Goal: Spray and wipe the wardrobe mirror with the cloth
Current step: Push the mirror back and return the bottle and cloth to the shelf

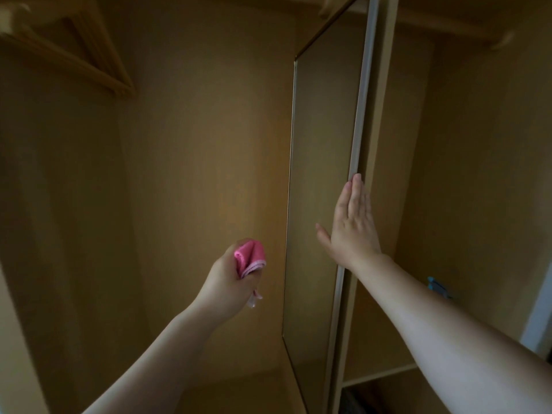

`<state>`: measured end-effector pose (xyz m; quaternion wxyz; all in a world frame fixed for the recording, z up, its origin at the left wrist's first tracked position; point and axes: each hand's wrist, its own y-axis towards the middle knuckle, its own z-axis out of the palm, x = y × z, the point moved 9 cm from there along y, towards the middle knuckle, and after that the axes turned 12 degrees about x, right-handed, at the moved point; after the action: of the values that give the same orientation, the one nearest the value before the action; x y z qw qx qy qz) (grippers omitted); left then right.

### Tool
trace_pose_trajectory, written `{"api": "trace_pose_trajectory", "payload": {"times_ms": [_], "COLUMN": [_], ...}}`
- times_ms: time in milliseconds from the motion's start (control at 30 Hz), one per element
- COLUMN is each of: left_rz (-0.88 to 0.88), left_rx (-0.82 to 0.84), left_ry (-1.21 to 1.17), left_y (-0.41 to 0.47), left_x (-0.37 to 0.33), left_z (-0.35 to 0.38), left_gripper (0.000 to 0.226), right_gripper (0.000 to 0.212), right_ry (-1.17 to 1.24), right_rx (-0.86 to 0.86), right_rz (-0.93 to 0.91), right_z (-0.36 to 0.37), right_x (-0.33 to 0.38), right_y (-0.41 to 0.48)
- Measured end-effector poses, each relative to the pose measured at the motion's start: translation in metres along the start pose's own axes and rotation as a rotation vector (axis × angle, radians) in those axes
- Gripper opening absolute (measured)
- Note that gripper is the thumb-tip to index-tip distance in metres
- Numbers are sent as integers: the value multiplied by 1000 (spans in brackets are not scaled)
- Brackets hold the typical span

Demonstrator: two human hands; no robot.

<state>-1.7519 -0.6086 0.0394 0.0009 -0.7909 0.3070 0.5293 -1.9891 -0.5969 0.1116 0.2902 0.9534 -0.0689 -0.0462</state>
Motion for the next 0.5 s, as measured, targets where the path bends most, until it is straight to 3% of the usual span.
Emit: {"api": "trace_pose_trajectory", "payload": {"times_ms": [233,500], "left_rz": [-16,31], "left_rx": [55,229], "left_ry": [-35,-115], "left_y": [-5,-11], "left_x": [-1,-13], "left_z": [20,92], "left_gripper": [53,43], "right_gripper": [76,44], "right_ry": [44,167], "right_rx": [17,17], "right_rz": [-141,0], "right_z": [-22,-34], "right_x": [-13,-85], "right_y": [-39,-109]}}
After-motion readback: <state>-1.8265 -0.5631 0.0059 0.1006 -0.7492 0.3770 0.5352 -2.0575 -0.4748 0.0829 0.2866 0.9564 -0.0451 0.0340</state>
